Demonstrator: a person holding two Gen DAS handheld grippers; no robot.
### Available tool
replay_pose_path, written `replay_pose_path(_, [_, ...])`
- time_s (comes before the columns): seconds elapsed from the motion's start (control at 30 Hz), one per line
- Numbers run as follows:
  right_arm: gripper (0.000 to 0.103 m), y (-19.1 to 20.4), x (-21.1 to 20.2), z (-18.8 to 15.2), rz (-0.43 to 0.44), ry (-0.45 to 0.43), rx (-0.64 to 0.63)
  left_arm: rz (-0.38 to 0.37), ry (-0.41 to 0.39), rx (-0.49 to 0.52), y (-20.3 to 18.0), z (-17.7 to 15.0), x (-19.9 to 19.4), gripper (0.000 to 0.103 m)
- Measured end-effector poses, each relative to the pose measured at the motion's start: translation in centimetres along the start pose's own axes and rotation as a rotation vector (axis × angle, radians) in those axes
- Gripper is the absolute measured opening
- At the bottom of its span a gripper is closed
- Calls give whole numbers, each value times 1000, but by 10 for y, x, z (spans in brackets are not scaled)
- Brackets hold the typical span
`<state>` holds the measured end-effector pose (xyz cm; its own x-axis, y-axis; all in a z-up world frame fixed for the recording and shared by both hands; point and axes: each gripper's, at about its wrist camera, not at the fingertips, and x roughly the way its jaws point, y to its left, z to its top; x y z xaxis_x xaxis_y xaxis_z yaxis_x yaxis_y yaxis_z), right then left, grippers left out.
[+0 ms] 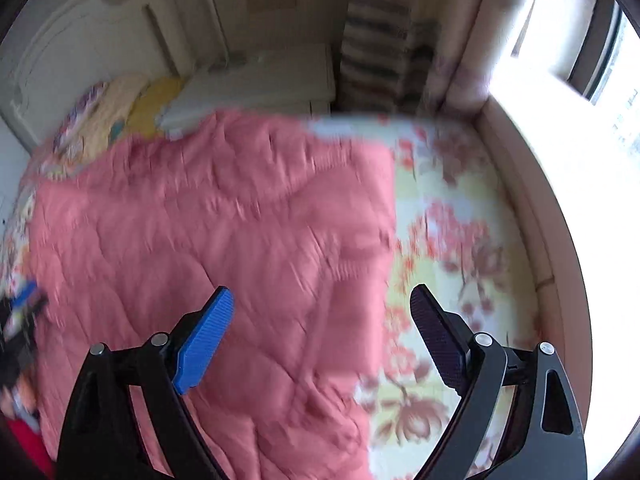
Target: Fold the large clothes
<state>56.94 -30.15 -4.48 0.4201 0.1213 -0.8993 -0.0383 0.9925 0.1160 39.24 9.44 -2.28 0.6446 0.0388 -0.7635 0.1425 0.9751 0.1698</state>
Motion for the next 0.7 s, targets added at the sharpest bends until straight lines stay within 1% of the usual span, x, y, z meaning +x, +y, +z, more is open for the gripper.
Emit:
replay_pose_path(0.03, [87, -5, 3, -6, 13, 19, 6, 5, 12, -10, -1, -1, 2, 40])
replay_pose_path(0.1, [87, -9, 4, -8, 1, 5, 20, 0, 41, -58, 8, 4, 14, 40])
replay_pose_path(0.13, [87, -12, 1, -7, 1, -25, 32, -5, 52, -86, 14, 5, 18, 40])
replay_pose_path(0.17, [87, -11, -5, -5, 19, -61, 39, -4, 54, -116, 20, 7, 21, 40])
replay_pose_path(0.23, [86, -1, -21, -2, 30, -115, 6, 12, 68, -161, 29, 10, 26, 40])
replay_pose_path(0.27, [85, 20, -28, 1, 10, -155, -63, 21, 81, -177, 31, 12, 30, 40])
replay_pose_path(0.3, [84, 37, -29, 4, -3, -166, -120, 30, 110, -202, 33, 14, 38, 40])
replay_pose_path(0.33, [83, 51, -29, 5, 4, -171, -162, 30, 123, -216, 35, 15, 43, 40])
replay_pose_path(0.4, [81, 86, -26, -5, 77, -149, -264, 24, 118, -226, 36, 16, 47, 40])
replay_pose_path(0.43, [76, 101, -21, -8, 53, -156, -310, 23, 114, -230, 37, 16, 48, 40])
replay_pose_path(0.47, [75, 109, -14, -7, -5, -160, -338, 19, 111, -241, 38, 16, 49, 41])
replay_pose_path(0.5, [75, 116, -4, -4, -98, -161, -366, 16, 114, -253, 39, 16, 50, 41])
replay_pose_path(0.53, [72, 120, 9, 4, -191, -167, -376, 14, 122, -269, 40, 16, 52, 41])
replay_pose_path(0.63, [71, 119, 38, 24, -237, -141, -368, 2, 125, -317, 45, 18, 53, 41])
replay_pose_path(0.67, [71, 116, 44, 26, -248, -140, -357, -4, 125, -324, 46, 18, 53, 41])
replay_pose_path(0.7, [71, 114, 52, 30, -242, -137, -341, -16, 126, -330, 47, 19, 54, 41])
